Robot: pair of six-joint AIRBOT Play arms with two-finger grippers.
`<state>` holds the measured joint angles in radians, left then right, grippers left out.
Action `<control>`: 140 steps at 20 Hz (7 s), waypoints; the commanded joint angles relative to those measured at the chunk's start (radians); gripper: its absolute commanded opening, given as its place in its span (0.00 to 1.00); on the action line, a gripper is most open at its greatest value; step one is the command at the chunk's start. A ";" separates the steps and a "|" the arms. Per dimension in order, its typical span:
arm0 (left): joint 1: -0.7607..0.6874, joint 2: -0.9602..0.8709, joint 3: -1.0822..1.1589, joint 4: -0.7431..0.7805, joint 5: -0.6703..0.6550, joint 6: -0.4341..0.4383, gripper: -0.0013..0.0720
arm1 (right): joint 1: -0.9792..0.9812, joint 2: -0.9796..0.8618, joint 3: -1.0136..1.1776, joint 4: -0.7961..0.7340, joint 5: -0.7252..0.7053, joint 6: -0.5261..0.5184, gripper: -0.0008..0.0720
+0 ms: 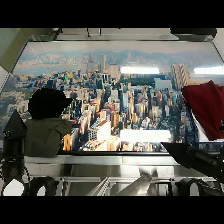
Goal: Fold the shirts.
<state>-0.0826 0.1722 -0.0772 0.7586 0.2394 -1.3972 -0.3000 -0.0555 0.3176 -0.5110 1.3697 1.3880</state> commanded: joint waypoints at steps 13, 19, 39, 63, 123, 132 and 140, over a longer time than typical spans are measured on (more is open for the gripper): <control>0.000 0.000 0.001 0.000 0.000 0.000 0.02 | 0.000 0.001 0.000 0.000 0.000 0.000 0.03; 0.000 0.000 0.001 0.000 0.062 0.000 0.03 | 0.000 0.001 0.000 0.000 0.000 0.000 0.03; 0.002 -0.539 0.706 0.348 -0.933 -0.051 0.03 | 0.000 -0.252 0.082 0.336 -0.219 -0.296 0.04; 0.544 -1.575 1.200 0.653 -1.336 -0.015 1.00 | 0.014 -0.895 0.523 -0.069 -0.222 -0.426 0.92; -0.335 -1.833 1.362 0.222 -1.476 0.123 1.00 | 0.301 -0.937 0.039 0.004 -0.496 -0.336 0.67; -0.393 -1.912 1.505 0.371 -1.469 0.067 0.98 | 0.531 -1.301 0.210 0.082 -0.542 -0.371 0.67; -0.393 -1.912 1.504 0.364 -1.476 0.069 0.05 | 0.527 -1.277 0.317 0.085 -0.513 -0.397 0.04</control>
<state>-0.4747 -1.7390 1.4239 1.1202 -1.2320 -1.3281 0.2264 -1.3418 0.6006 -0.4309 0.8425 0.9974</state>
